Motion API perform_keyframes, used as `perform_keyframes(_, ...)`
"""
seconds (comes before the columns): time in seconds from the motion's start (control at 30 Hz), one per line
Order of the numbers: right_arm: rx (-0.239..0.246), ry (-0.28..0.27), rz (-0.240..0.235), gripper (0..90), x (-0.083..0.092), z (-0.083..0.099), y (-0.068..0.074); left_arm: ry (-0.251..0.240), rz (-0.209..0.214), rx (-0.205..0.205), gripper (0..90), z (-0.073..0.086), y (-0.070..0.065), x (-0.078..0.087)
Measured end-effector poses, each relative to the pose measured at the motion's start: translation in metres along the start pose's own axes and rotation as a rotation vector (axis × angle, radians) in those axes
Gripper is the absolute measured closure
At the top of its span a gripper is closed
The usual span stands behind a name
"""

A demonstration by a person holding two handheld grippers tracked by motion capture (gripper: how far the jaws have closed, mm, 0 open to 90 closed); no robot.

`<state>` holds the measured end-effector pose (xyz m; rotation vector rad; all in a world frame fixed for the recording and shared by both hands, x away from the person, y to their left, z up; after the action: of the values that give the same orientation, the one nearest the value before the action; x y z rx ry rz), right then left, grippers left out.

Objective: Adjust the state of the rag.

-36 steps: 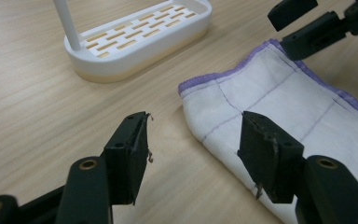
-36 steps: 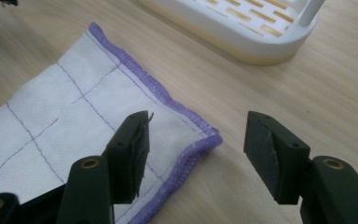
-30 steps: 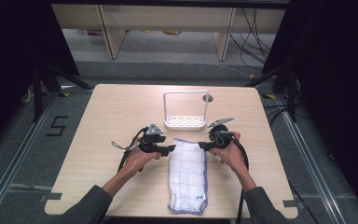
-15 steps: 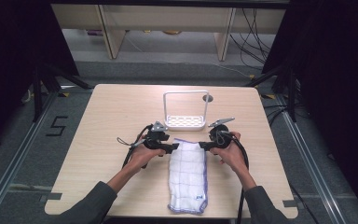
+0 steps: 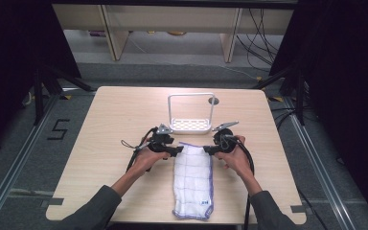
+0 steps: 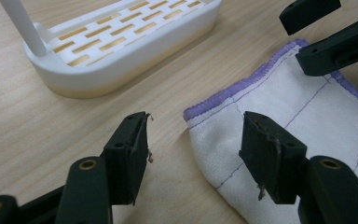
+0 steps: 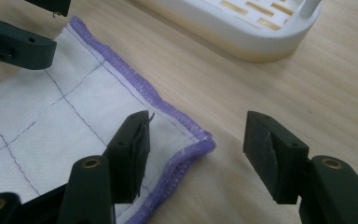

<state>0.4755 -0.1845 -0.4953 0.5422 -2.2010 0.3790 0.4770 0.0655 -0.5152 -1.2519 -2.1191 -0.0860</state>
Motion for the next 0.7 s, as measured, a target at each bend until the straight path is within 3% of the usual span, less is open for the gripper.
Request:
perform_keyframes(0.27, 0.033, 0.005, 0.003, 46.3, -0.004, 0.002, 0.001, 0.011, -0.003, -0.038, 48.1, 0.001, -0.001, -0.008)
perform_keyframes(0.3, 0.024, 0.021, 0.001, 46.7, -0.003, 0.001, 0.003, 0.012, 0.005, -0.045, 50.0, 0.001, -0.001, -0.008)
perform_keyframes(0.43, 0.063, 0.023, 0.014, 50.3, -0.008, 0.004, 0.007, 0.026, 0.019, -0.066, 60.8, 0.002, -0.002, -0.01)
perform_keyframes(0.57, 0.057, 0.024, 0.0, 58.1, -0.008, 0.005, 0.011, 0.038, 0.029, -0.086, 69.3, 0.003, -0.004, -0.012)
perform_keyframes(0.7, 0.054, 0.026, -0.036, 71.8, -0.007, 0.006, 0.011, 0.052, 0.031, -0.11, 78.9, 0.003, -0.007, -0.011)
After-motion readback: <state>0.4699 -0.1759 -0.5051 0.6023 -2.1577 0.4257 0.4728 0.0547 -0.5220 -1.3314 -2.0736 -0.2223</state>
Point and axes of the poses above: each handheld gripper's, and its own axes: x roughly backward along the jaws, z roughly out of its underside, y roughly to its left, the point moved 1 cm from there along -x, roughly forward along the jaws, and after that the axes turned 12 degrees about z, right-handed, at the moved point
